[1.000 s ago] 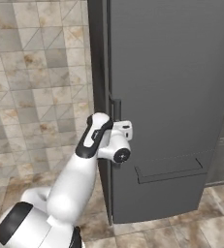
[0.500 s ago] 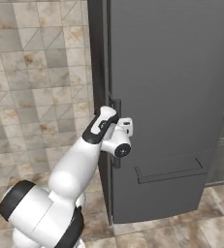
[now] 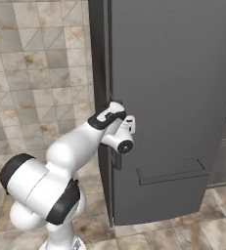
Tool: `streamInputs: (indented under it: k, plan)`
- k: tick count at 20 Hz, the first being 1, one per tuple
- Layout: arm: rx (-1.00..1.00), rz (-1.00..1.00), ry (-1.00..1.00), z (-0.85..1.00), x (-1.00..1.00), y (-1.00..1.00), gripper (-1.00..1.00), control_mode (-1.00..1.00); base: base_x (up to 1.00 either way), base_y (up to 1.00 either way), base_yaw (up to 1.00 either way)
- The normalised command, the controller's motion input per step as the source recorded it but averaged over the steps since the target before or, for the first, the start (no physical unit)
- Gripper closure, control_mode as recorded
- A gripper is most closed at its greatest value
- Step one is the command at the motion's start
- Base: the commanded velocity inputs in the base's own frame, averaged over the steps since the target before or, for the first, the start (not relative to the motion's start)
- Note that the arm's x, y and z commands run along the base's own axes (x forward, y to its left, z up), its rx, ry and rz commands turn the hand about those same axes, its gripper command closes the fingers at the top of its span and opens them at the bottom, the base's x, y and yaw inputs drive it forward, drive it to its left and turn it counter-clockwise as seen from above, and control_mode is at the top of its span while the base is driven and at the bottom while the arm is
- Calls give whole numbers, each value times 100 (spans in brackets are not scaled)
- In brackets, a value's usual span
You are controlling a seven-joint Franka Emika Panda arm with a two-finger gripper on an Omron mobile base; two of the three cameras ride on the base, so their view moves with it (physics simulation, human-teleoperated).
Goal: Open the fridge, grab two sodas, and place both sodas inside the bowl with ice on the dining counter.
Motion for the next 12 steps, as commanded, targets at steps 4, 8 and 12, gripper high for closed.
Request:
streamInputs:
  k: [4, 8, 12]
  plan:
    - [0, 0, 0, -3, 27, -18, -100, -100, 0, 0, 0]
    - [0, 0, 0, -2, 24, -19, -100, -100, 0, 0, 0]
    - [0, 0, 0, -1, 22, -9, -100, -100, 0, 0, 0]
